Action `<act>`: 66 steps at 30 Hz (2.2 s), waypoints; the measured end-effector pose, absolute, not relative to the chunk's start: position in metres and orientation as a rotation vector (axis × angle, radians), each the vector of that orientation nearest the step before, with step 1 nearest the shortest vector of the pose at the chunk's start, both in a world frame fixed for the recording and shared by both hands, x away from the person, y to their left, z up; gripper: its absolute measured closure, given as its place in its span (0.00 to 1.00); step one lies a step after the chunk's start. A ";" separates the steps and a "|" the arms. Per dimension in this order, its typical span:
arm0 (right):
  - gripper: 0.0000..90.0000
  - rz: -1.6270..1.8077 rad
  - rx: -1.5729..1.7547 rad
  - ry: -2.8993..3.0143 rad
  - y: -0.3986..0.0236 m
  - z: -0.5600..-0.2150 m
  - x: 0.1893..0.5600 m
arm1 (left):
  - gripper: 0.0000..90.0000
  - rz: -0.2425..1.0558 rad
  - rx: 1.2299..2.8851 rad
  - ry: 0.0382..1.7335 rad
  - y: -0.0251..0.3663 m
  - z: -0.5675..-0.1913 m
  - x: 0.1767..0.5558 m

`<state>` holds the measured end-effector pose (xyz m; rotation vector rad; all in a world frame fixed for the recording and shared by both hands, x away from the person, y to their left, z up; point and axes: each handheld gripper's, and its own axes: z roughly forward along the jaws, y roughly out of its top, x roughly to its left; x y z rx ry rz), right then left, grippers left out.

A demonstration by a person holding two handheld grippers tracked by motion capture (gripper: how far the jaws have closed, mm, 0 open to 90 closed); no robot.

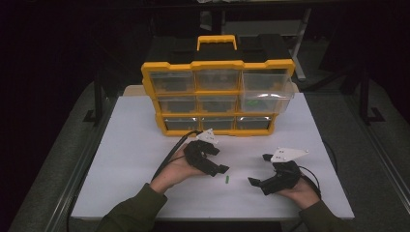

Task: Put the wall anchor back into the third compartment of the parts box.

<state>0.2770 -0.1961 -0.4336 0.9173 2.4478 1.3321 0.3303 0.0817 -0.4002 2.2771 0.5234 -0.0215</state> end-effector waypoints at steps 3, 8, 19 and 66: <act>0.00 1.333 0.921 2.448 -0.196 -0.434 0.277 | 0.38 -0.038 2.286 0.519 0.080 -0.407 0.329; 0.00 1.332 0.917 2.450 -0.196 -0.434 0.277 | 0.50 -0.043 2.306 0.510 0.076 -0.416 0.325; 0.00 1.330 0.913 2.457 -0.195 -0.434 0.277 | 0.69 -0.100 2.320 0.534 0.063 -0.436 0.318; 0.00 1.333 0.915 2.450 -0.195 -0.434 0.278 | 0.95 -0.144 2.320 0.441 0.078 -0.385 0.346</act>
